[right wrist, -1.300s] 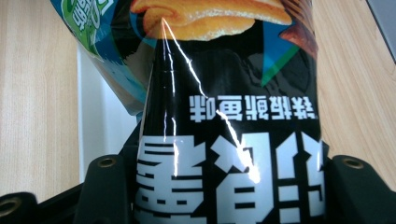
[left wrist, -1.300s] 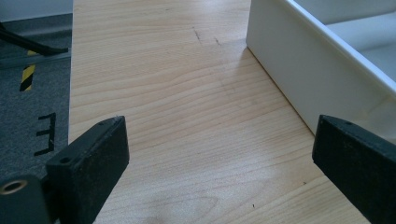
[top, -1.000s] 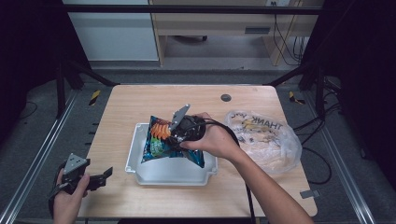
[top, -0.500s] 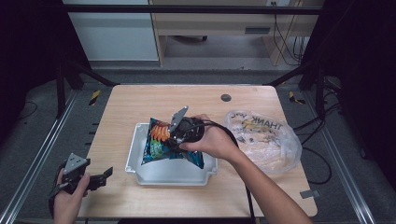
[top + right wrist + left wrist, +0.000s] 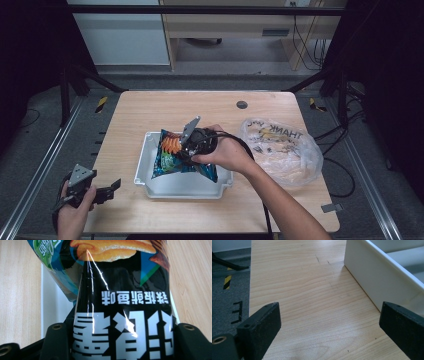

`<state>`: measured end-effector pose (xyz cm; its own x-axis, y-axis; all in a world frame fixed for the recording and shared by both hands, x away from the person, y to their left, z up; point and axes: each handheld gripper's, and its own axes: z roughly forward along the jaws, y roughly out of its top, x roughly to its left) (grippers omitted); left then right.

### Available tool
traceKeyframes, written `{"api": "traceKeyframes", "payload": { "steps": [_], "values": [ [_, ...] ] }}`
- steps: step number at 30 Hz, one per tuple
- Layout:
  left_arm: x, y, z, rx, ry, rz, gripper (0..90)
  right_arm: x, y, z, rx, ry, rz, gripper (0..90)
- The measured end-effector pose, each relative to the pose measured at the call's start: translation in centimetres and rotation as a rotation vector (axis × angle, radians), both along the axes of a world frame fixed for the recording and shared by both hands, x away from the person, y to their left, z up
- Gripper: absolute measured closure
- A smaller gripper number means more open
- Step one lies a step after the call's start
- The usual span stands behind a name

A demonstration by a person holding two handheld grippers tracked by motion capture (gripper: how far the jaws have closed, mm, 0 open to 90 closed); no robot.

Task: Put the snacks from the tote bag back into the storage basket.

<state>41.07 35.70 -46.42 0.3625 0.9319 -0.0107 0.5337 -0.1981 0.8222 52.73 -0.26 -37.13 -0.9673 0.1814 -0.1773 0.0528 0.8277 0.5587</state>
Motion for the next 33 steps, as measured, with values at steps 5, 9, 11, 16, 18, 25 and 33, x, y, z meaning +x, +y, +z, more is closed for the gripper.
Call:
{"api": "traceKeyframes", "payload": {
  "steps": [5, 9, 11, 16, 18, 25, 33],
  "values": [
    [0.0, 0.0, 0.0, 0.0, 0.0, 0.0, 3.6, 0.1, 0.0, -0.4, -0.002, 0.004, 0.001, 40.6],
    [0.0, 0.0, 0.0, 0.004, 0.001, -0.003, 3.6, 0.1, 0.0, -0.7, -0.006, 0.006, -0.002, 40.6],
    [0.0, 0.0, 0.0, 0.003, 0.001, -0.003, 3.6, 0.2, 0.0, -0.8, -0.008, 0.009, -0.006, 40.6],
    [0.0, 0.0, 0.0, 0.003, 0.0, -0.002, 3.6, 0.2, 0.0, -0.9, -0.007, 0.01, -0.004, 40.6],
    [0.0, -0.1, 0.0, 0.003, -0.001, -0.002, 3.6, 0.3, 0.0, -1.1, -0.011, 0.013, -0.001, 40.6],
    [0.0, -0.1, 0.0, 0.003, 0.0, -0.003, 3.6, 0.4, -0.1, -1.4, -0.011, 0.017, -0.002, 40.6],
    [0.0, -0.1, 0.0, 0.004, 0.0, -0.003, 3.6, 0.4, 0.0, -1.9, -0.02, 0.026, -0.003, 40.6]
  ]
}}
